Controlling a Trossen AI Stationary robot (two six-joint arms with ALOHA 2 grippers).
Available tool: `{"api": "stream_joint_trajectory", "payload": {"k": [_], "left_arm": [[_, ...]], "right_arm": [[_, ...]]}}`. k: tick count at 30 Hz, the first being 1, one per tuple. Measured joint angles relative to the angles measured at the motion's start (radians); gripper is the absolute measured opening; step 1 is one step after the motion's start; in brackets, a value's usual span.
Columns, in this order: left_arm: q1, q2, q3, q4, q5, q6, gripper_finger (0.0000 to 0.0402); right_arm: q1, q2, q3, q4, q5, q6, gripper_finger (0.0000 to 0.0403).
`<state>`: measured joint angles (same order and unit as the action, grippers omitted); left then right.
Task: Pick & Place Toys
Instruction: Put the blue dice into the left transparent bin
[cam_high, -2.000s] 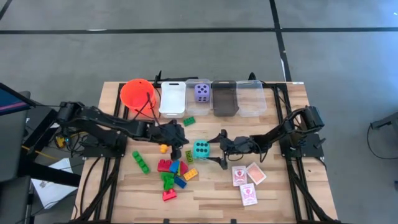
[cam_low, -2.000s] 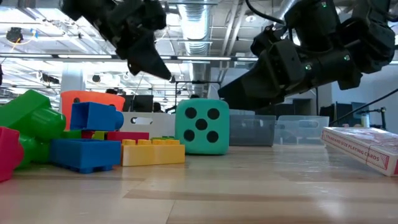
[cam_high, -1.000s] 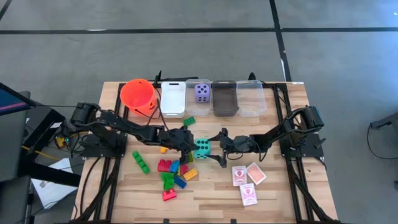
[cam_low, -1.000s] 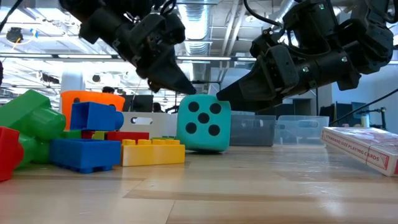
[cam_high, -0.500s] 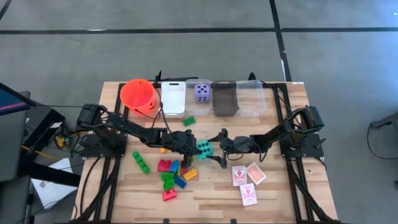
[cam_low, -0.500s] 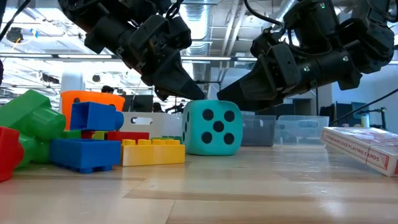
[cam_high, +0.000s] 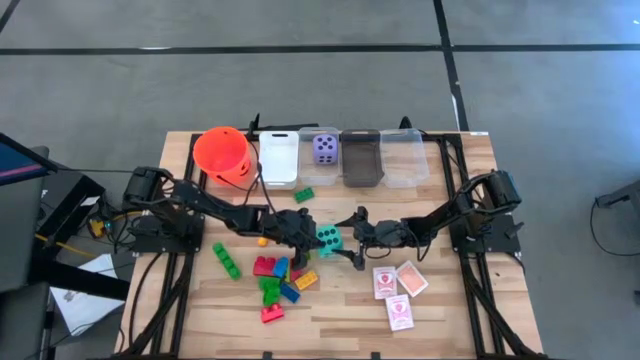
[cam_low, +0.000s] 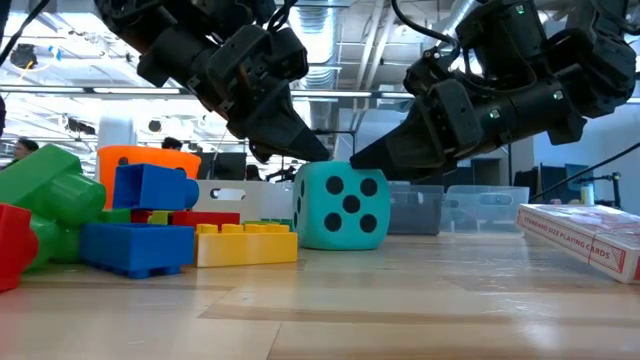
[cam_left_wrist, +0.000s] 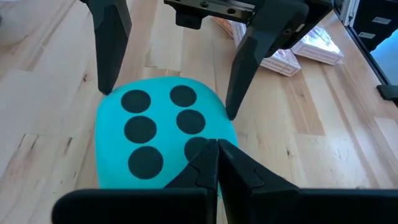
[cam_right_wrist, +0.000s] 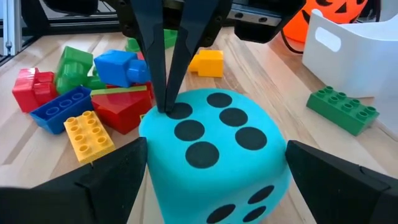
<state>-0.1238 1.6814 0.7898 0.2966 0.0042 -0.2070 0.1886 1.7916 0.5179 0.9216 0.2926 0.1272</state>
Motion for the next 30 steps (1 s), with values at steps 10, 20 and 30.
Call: {"api": "stream_joint_trajectory", "payload": {"k": [10,20,30], "left_arm": [[0.000,0.000,-0.001,-0.003,0.001,0.000,0.0002],[0.000,0.000,-0.001,-0.004,0.011,0.000,0.0002],[0.001,0.000,-0.001,-0.018,0.010,0.025,0.0002]], "right_arm": [[0.000,0.000,-0.001,-0.009,0.060,-0.006,0.0374],[-0.004,0.005,-0.005,-0.036,-0.072,-0.010,0.0374],[-0.003,0.002,-0.003,-0.066,-0.203,-0.026,0.0374]]}}
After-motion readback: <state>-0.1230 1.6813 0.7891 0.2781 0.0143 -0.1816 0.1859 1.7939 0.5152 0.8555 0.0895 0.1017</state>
